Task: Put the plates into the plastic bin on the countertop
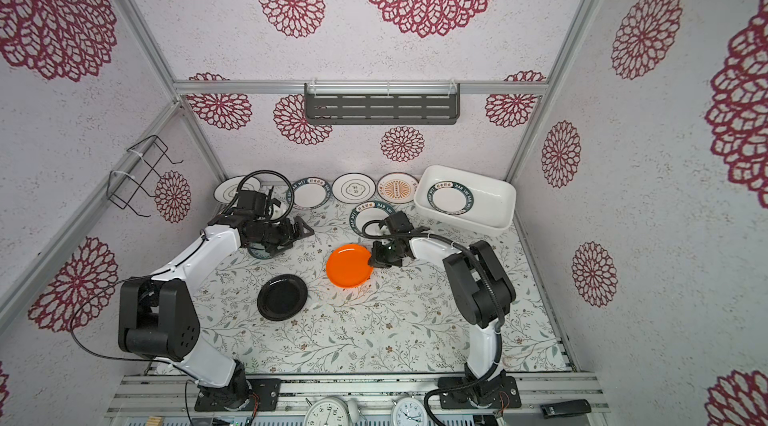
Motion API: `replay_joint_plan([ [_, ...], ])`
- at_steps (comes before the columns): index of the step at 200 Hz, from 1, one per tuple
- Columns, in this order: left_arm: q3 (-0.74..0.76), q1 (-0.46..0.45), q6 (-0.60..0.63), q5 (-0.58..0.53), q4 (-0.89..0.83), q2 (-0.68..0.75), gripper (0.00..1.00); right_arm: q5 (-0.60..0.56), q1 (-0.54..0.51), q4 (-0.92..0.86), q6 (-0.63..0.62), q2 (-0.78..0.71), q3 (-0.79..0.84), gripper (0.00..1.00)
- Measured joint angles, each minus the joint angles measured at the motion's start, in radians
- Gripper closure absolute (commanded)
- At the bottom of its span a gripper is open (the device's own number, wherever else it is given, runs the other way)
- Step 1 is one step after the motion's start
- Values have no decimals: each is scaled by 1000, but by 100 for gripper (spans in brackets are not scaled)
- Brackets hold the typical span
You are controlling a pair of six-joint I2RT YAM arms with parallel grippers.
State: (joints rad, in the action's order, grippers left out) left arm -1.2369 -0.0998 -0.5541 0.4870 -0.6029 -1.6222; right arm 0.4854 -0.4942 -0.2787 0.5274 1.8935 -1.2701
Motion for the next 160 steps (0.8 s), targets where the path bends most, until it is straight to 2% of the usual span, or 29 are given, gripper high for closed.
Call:
replay_joint_plan([
  [50, -39, -18, -179, -93, 185, 29, 3, -24, 150, -34, 8, -11, -176, 100],
  [89, -59, -97, -332, -180, 391, 22, 3, -69, 249, -55, 39, -4, -346, 100],
  [119, -154, -161, -371, -224, 453, -61, 3, -134, 335, -35, 81, 27, -430, 100],
  [160, -275, -213, -353, -285, 425, -165, 3, -235, 433, -30, 133, 132, -470, 100],
])
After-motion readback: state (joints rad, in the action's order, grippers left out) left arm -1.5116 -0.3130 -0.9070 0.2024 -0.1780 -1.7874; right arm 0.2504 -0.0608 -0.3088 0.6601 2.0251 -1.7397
